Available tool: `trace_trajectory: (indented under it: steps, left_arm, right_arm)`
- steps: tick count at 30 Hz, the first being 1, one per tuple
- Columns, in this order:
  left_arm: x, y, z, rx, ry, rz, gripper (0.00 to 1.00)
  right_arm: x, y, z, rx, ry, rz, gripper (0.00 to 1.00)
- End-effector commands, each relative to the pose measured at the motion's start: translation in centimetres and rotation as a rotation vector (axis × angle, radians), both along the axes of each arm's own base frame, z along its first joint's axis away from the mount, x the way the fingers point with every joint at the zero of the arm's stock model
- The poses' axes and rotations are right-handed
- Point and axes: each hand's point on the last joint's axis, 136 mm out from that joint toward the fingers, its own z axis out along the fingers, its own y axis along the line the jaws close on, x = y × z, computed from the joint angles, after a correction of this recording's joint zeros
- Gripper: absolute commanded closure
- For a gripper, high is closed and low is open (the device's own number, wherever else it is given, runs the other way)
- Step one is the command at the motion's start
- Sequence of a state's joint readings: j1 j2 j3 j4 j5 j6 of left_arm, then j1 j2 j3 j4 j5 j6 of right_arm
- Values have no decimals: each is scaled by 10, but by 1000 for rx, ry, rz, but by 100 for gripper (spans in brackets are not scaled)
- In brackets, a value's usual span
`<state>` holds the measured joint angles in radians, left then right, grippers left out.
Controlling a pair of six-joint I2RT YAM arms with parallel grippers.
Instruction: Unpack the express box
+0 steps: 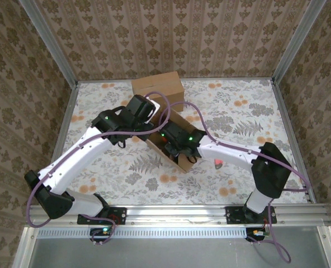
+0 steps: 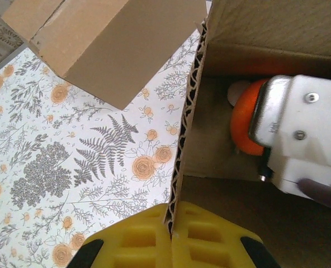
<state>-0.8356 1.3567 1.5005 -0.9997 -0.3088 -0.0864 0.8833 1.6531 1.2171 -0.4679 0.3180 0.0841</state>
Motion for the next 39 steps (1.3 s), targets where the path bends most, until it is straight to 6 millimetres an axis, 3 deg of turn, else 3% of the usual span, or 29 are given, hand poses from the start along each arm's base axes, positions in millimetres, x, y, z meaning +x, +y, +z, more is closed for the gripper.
trace_trajectory:
  steps: [1,11,23,32,39]
  left_arm:
    - [2,5,0,-21,2,34,100]
    - [4,6,-12,-6,29,45,100]
    - [5,13,-24,12,60,79,100]
    - [8,24,-33,14,100,139,100]
    - [12,43,-41,15,138,226,100]
  right_arm:
    - [-1,1,31,108,-44,-11,100]
    - [-11,-1,96,345,-173,-8,100]
    - [-24,-19,155,580,-327,-35,100]
    - [-33,-42,200,772,-487,-67,100]
    - [-35,-71,238,871,-610,-129,100]
